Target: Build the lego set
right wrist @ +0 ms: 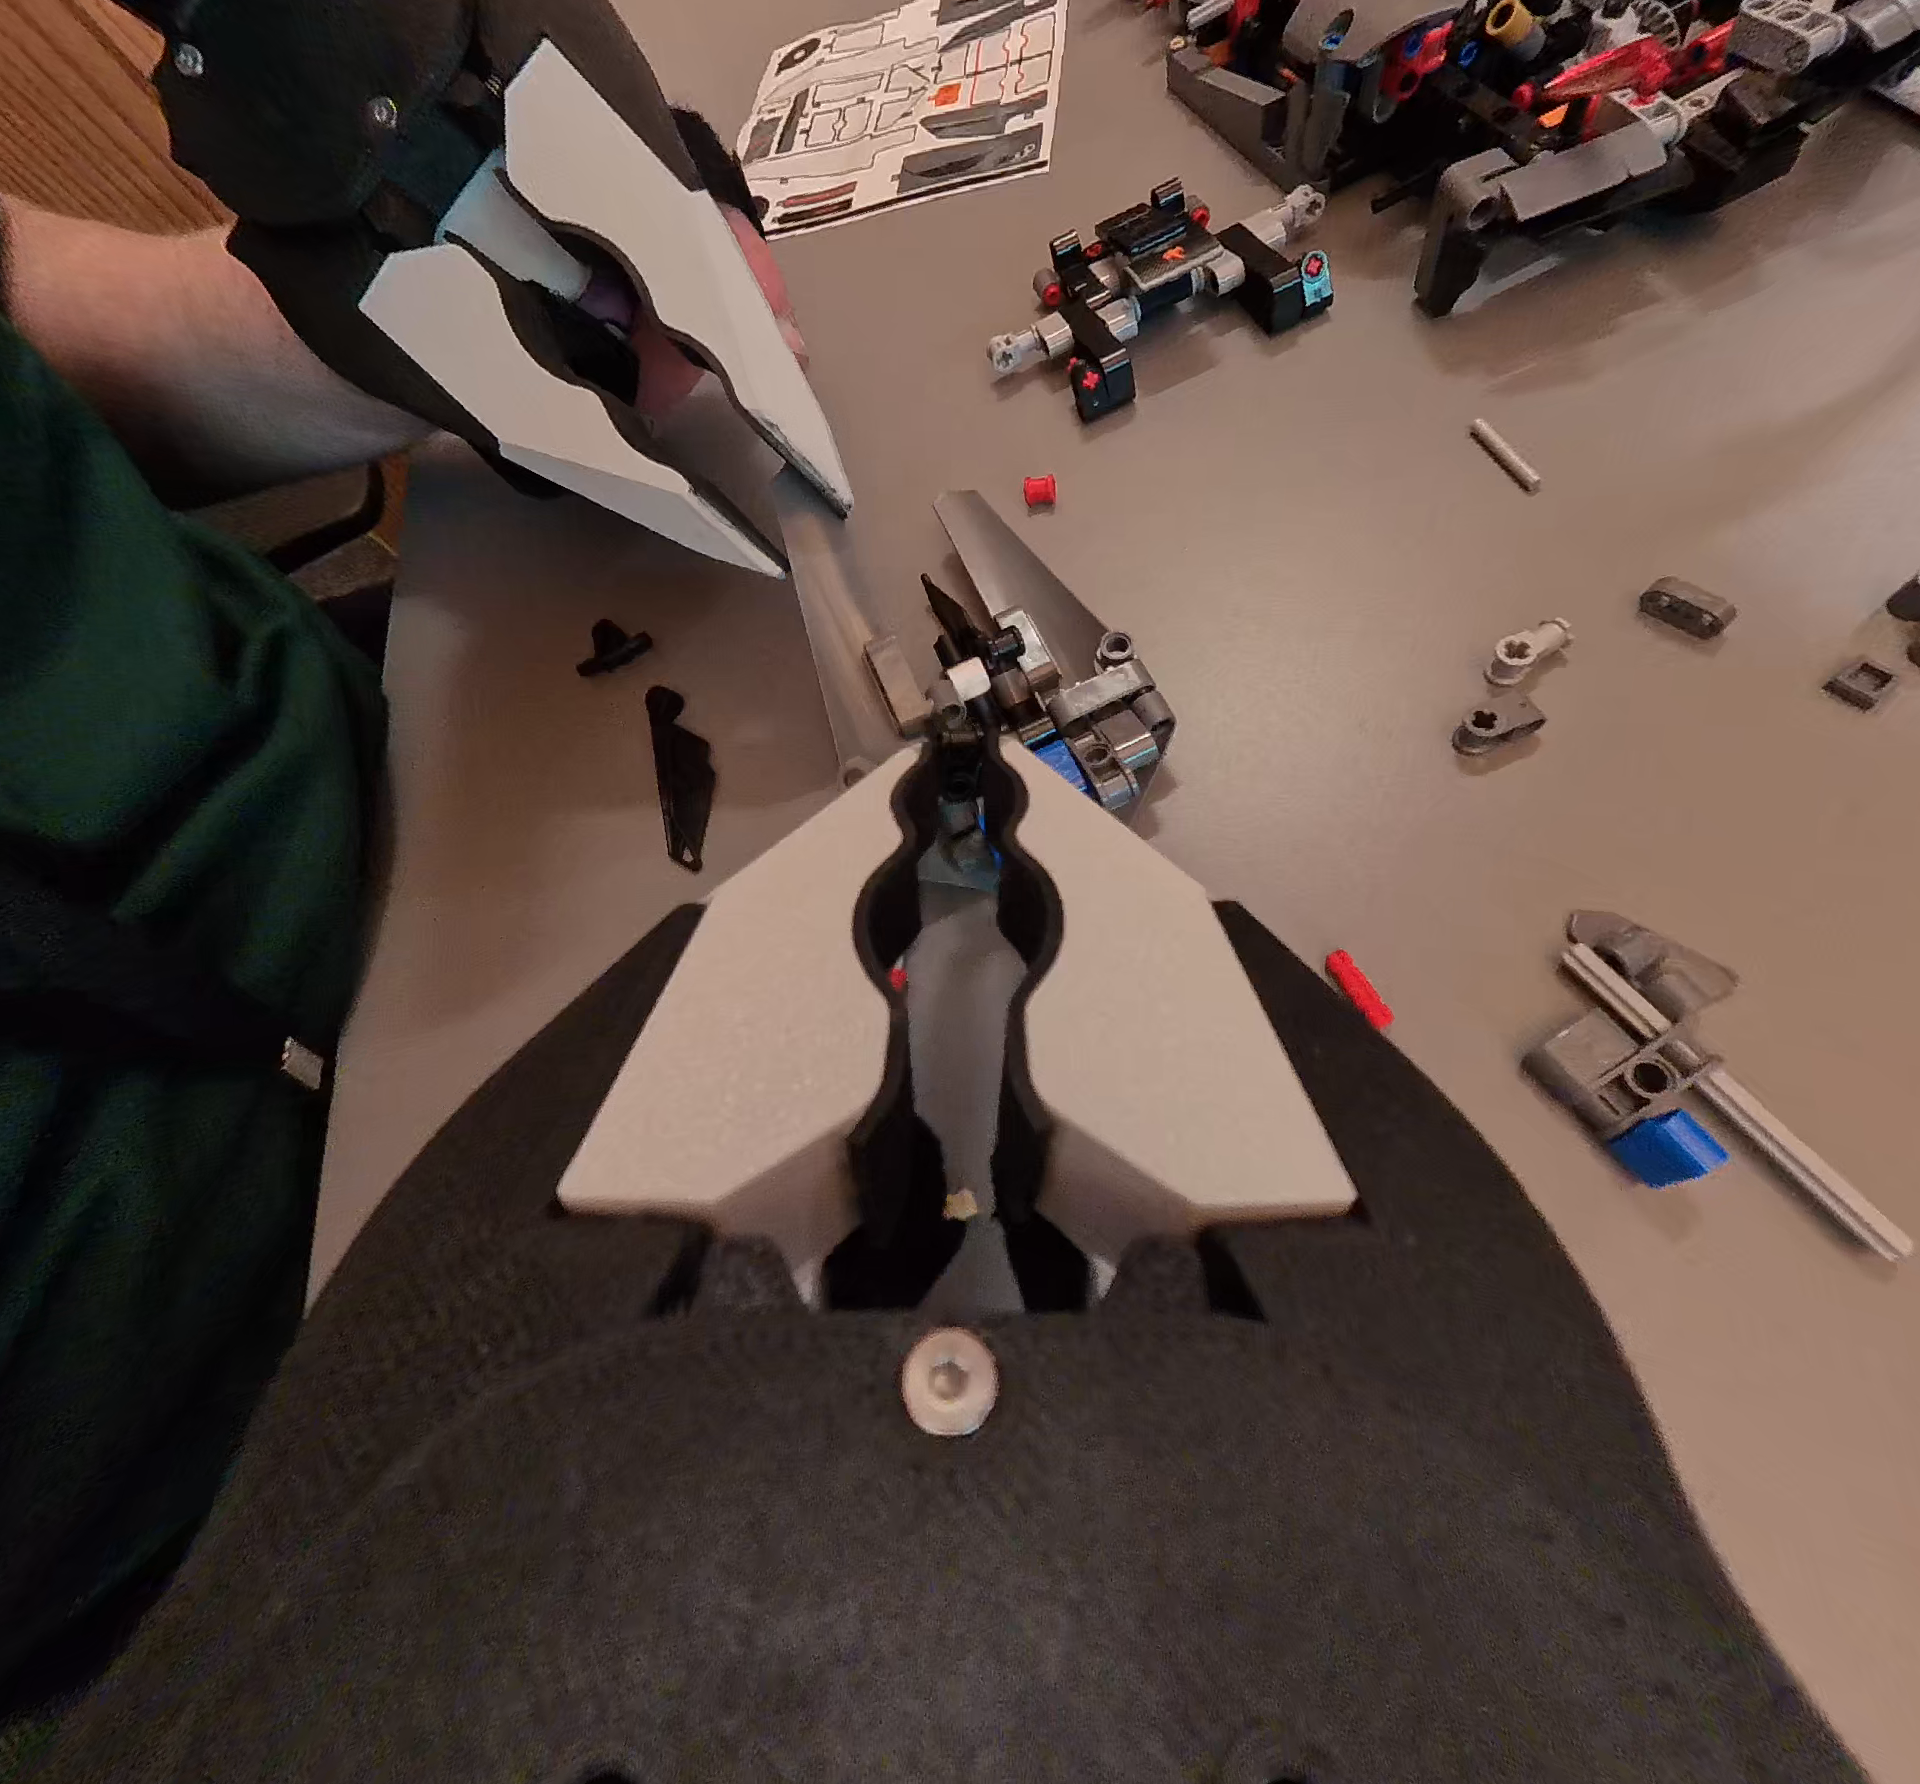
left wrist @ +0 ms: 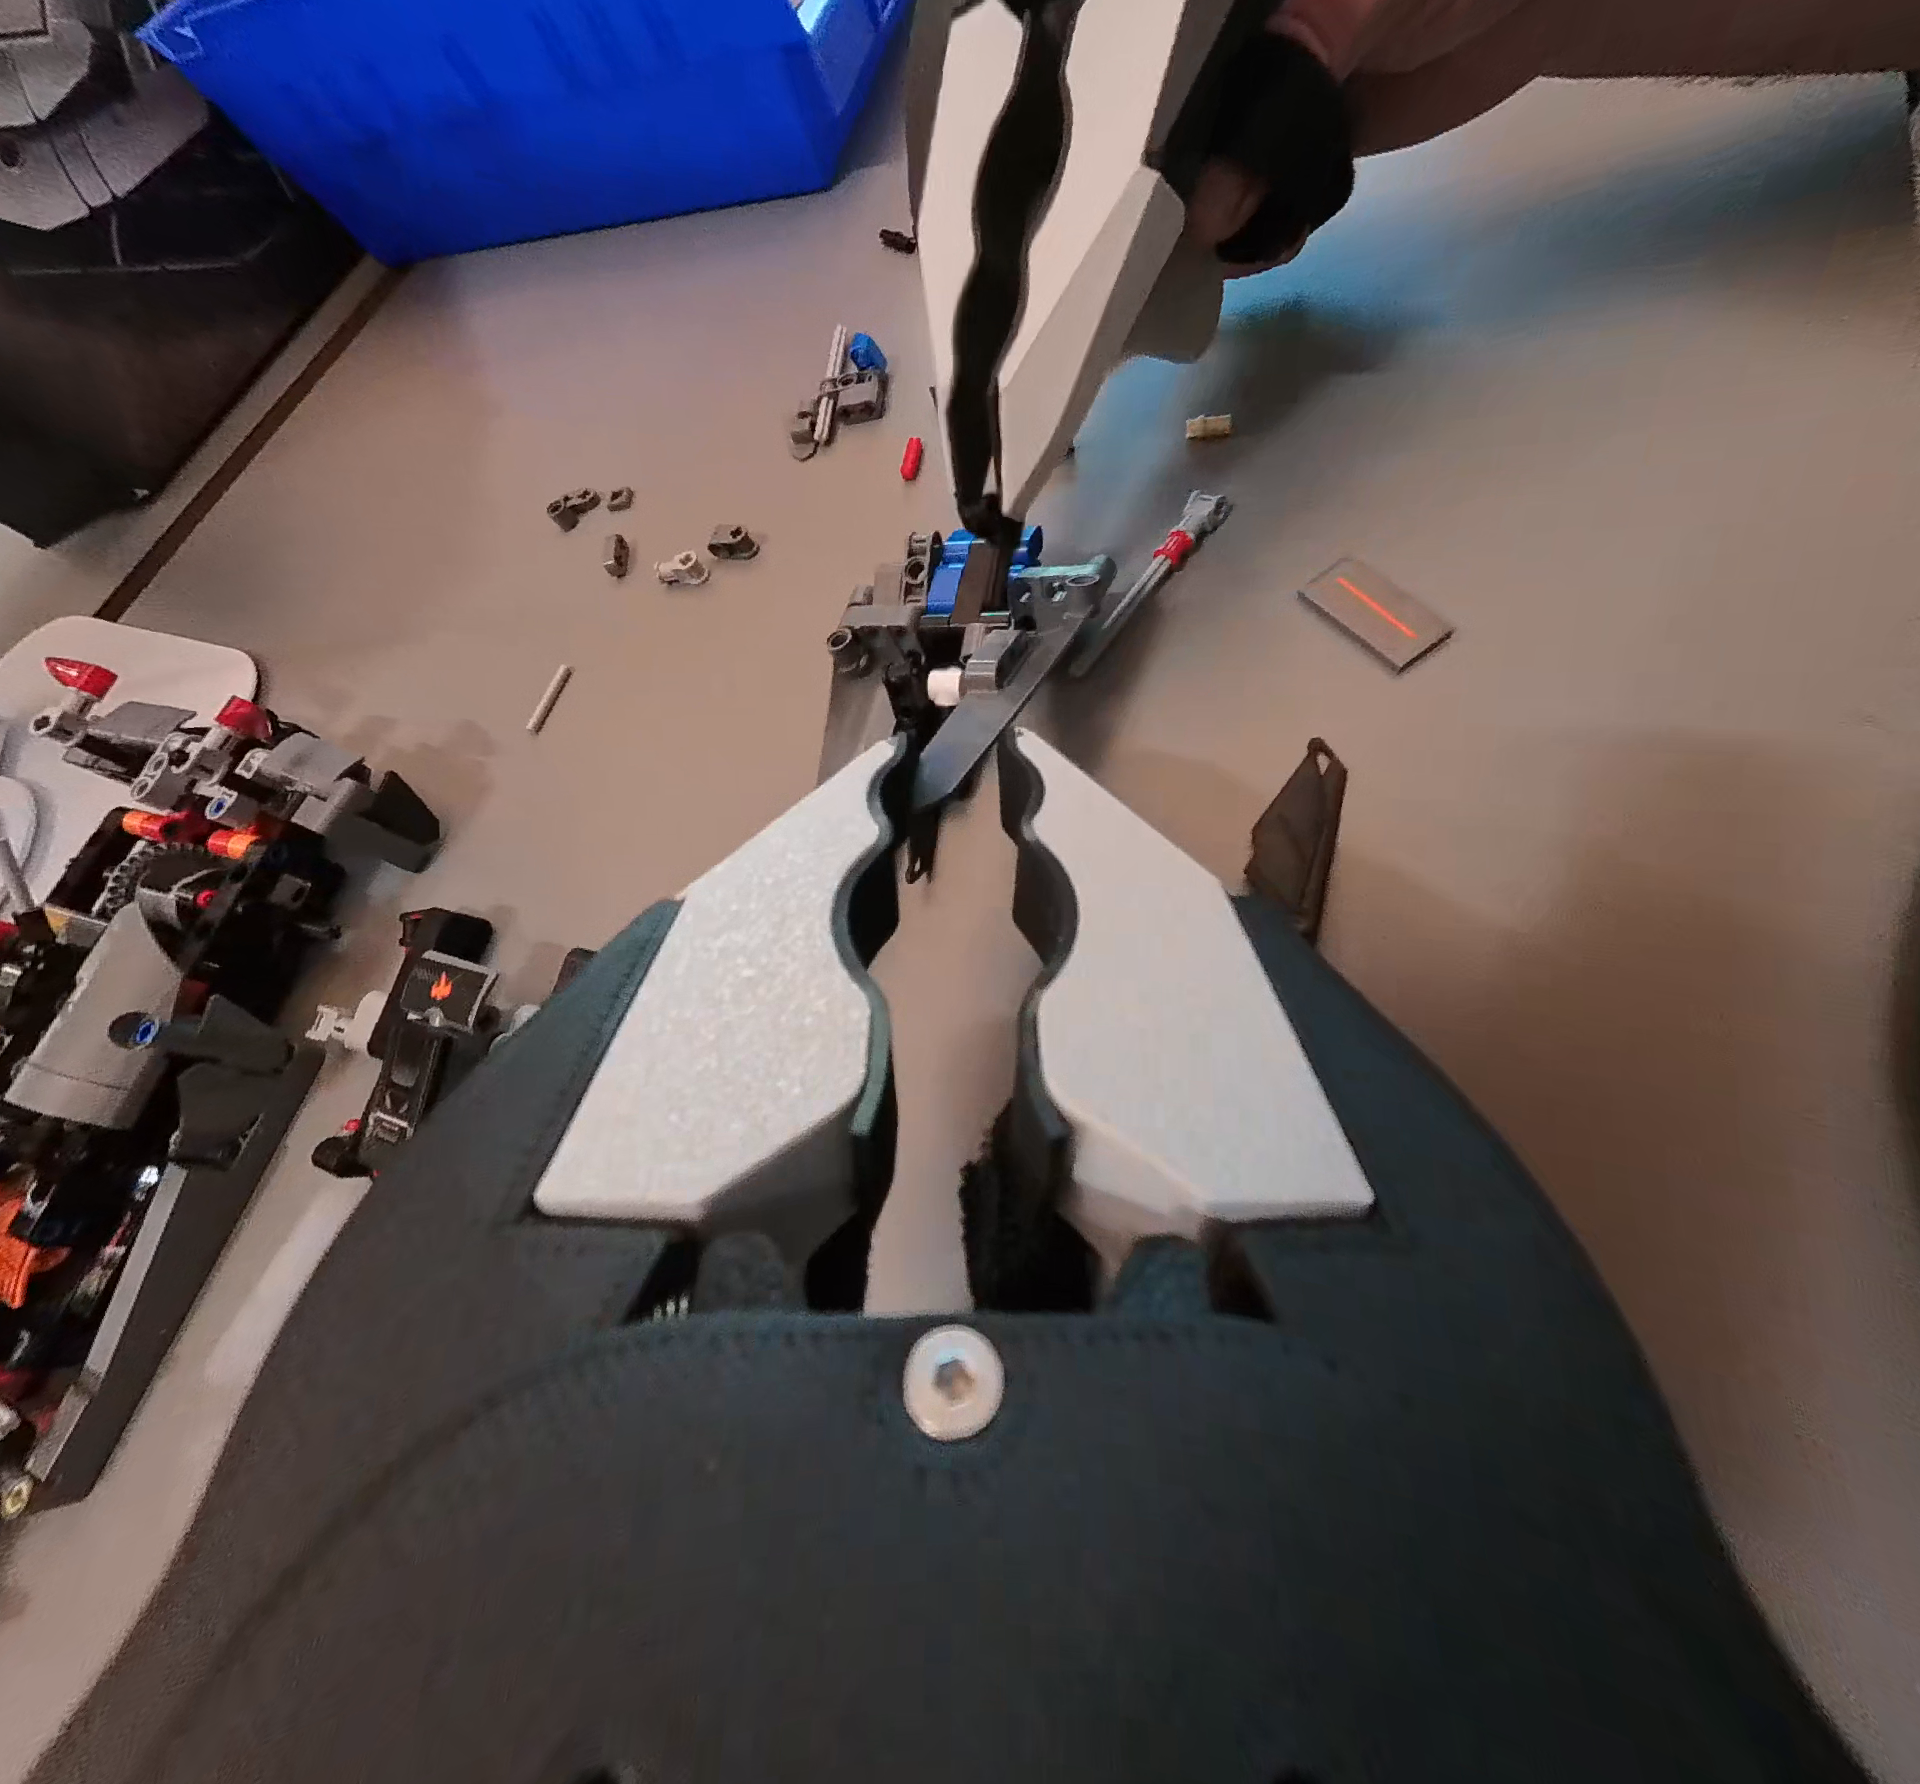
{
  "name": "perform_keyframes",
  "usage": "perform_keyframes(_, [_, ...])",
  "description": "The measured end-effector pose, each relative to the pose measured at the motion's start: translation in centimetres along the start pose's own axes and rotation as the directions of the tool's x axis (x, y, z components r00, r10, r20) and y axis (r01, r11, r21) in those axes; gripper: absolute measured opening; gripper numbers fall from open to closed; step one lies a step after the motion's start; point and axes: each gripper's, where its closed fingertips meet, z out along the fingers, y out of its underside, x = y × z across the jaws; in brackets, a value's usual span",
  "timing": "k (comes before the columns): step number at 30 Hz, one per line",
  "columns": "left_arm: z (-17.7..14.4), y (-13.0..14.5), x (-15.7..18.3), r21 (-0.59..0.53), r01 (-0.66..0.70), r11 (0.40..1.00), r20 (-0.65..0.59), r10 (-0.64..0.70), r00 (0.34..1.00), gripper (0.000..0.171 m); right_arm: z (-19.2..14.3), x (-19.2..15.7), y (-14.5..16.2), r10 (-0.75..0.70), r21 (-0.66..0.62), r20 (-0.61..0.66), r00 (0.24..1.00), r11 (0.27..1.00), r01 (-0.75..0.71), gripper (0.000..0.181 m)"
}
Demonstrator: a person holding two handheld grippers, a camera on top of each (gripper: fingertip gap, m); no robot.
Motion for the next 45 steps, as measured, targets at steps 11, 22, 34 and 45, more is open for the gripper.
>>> perform_keyframes(11, [-0.2,0.0,-0.2,0.002,-0.002,1.000,0.014,0.002,1.000,0.016,0.2,0.3,0.0,-0.019,-0.004,-0.018,1.000,1.000,0.019,0.005])
perform_keyframes(22, [-0.6,0.3,-0.7,0.004,0.029,1.000,0.027,-0.029,0.999,0.019,0.7,0.2,-0.2,-0.026,0.007,-0.013,1.000,1.000,0.026,0.005])
perform_keyframes(34, [-0.8,0.4,-0.9,0.005,0.042,0.999,0.038,-0.042,0.998,0.023,1.2,0.0,-0.2,-0.031,0.017,-0.002,1.000,0.999,0.031,0.005])
perform_keyframes(45, [-0.7,0.6,-0.8,-0.003,0.041,0.999,0.035,-0.040,0.999,0.022,1.6,-0.3,-0.3,-0.053,0.010,-0.009,0.999,0.999,0.053,0.005])
